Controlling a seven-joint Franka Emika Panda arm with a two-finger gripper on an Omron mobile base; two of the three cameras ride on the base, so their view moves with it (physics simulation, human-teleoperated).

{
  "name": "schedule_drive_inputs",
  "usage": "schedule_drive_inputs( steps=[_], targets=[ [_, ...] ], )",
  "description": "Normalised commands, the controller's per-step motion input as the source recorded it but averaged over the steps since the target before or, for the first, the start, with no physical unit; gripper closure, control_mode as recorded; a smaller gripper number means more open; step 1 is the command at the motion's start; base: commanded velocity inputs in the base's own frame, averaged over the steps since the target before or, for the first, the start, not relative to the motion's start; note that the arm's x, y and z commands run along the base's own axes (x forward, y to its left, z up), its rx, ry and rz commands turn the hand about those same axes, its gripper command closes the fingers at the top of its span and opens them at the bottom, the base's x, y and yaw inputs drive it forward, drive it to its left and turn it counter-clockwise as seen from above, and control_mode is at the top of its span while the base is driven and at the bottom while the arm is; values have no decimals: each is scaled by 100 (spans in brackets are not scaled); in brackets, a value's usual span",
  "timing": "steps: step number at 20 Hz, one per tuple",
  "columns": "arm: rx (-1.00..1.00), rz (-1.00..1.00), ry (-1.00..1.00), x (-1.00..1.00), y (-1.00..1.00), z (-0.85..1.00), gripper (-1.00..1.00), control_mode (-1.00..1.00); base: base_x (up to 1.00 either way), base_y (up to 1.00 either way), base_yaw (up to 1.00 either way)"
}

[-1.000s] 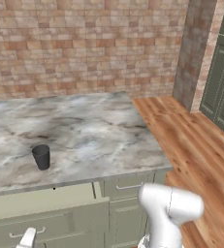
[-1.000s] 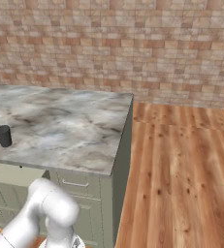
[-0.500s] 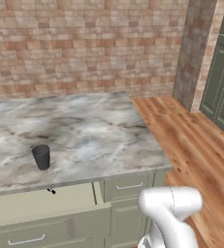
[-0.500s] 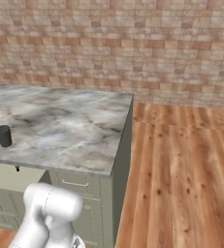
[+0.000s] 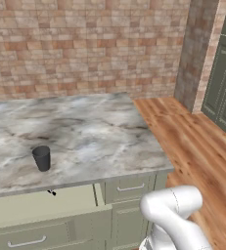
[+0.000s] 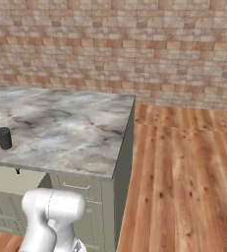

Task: Take the tongs from the drawer on the left and place them on the dining counter next to the tray containing the kebab skewer.

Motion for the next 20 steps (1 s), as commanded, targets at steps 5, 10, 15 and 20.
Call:
schedule_drive_inputs(
  steps=[5,10,15,20],
  targets=[
    [0,-12,-3,-21,15,100,-100,-100,0,0,0],
    [0,-10,0,-15,0,100,-100,-100,0,0,0],
    [0,-8,7,-22,0,100,-100,-100,0,0,0],
    [-2,-13,18,-4,0,100,-100,-100,0,0,0]
  ],
)
